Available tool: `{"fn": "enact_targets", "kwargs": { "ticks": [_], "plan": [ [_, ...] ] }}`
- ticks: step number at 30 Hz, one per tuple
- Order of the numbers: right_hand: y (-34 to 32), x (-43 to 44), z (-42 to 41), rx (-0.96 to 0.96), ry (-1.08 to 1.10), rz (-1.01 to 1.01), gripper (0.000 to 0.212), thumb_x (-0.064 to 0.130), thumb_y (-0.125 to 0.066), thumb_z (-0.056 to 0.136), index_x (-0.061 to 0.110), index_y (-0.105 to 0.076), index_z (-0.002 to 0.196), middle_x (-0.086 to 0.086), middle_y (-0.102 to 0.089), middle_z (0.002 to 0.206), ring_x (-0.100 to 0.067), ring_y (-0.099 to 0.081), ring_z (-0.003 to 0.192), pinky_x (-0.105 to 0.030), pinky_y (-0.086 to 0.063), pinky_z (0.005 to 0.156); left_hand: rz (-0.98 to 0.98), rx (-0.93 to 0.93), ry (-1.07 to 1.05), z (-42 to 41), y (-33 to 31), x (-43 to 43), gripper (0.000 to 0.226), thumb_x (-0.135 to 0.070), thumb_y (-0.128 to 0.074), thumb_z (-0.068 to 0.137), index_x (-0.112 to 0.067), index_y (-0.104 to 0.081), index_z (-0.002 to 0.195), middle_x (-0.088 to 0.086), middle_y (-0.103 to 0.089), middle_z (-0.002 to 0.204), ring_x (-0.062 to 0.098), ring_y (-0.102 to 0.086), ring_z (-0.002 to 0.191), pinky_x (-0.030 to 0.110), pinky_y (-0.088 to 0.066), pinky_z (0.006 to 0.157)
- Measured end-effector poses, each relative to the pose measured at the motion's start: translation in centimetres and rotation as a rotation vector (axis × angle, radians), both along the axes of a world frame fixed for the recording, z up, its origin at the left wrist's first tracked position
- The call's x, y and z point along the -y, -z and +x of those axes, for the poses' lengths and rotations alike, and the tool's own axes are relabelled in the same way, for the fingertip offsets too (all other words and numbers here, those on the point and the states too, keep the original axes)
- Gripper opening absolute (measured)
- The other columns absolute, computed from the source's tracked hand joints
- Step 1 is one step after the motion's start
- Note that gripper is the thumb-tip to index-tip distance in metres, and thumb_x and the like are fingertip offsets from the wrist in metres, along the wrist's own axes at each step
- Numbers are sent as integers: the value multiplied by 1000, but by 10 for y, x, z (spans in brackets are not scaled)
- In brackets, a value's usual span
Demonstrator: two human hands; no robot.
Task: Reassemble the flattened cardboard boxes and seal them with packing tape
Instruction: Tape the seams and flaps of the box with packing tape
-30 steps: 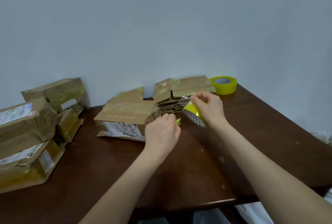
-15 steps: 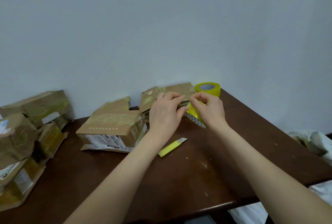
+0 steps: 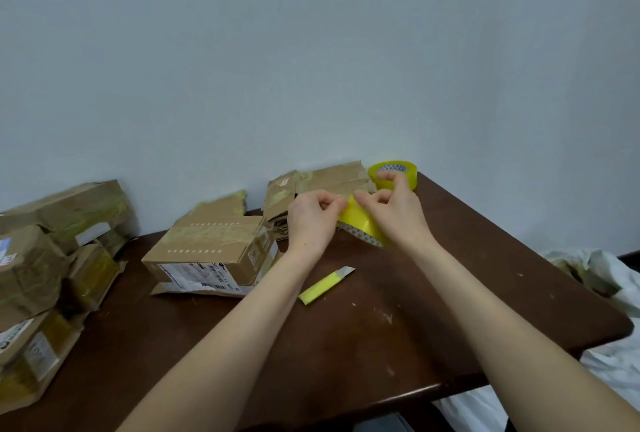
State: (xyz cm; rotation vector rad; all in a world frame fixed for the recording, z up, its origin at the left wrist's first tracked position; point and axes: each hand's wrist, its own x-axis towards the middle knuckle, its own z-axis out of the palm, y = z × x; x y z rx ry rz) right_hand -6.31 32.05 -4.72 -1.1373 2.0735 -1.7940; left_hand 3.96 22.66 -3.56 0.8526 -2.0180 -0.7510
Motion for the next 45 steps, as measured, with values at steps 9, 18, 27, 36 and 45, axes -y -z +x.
{"fn": "enact_targets", "kwargs": {
  "ticks": [9, 18, 27, 36, 45],
  "plan": [
    [7, -2, 0, -165, -116, 45, 33, 23, -72, 82, 24, -64, 113, 12, -65, 101, -6, -59, 91, -24, -44, 77, -443, 274, -125, -1, -3, 1, 15, -34, -55, 92, -21, -60, 86, -3, -49, 100, 18, -49, 94, 32, -37, 60],
    [33, 1, -4, -628, 96, 708, 39, 42, -53, 93, 30, -47, 129, -3, -63, 121, -28, -59, 108, -33, -43, 77, -599, 507, -255, 57, -20, 50, 35, -39, -38, 99, -18, -62, 111, 1, -57, 115, 23, -56, 104, 34, -44, 68],
    [-3, 97, 108, -528, -192, 364, 52, 39, -36, 102, 15, -33, 148, -3, -32, 154, -20, -28, 141, -36, -29, 112, -88, 488, -381, 181, -6, 178, 47, -32, -32, 101, -7, -42, 140, 14, -46, 143, 32, -45, 129, 43, -37, 104],
    [32, 149, 159, -116, -229, 515, 73, 36, -37, 102, 4, 7, 152, -12, 15, 160, -33, -6, 148, -39, -19, 116, -59, 712, -408, 199, 33, 166, 59, -54, -35, 96, -9, -48, 132, 13, -59, 126, 32, -56, 113, 34, -42, 84],
    [37, 162, 145, 206, -166, 474, 65, 40, -43, 98, 8, -20, 150, -14, -43, 146, -31, -46, 129, -42, -36, 108, 292, 517, -322, 204, 28, 189, 49, -42, -45, 98, 4, -59, 107, 20, -62, 114, 31, -57, 97, 29, -38, 73]
  ]
}}
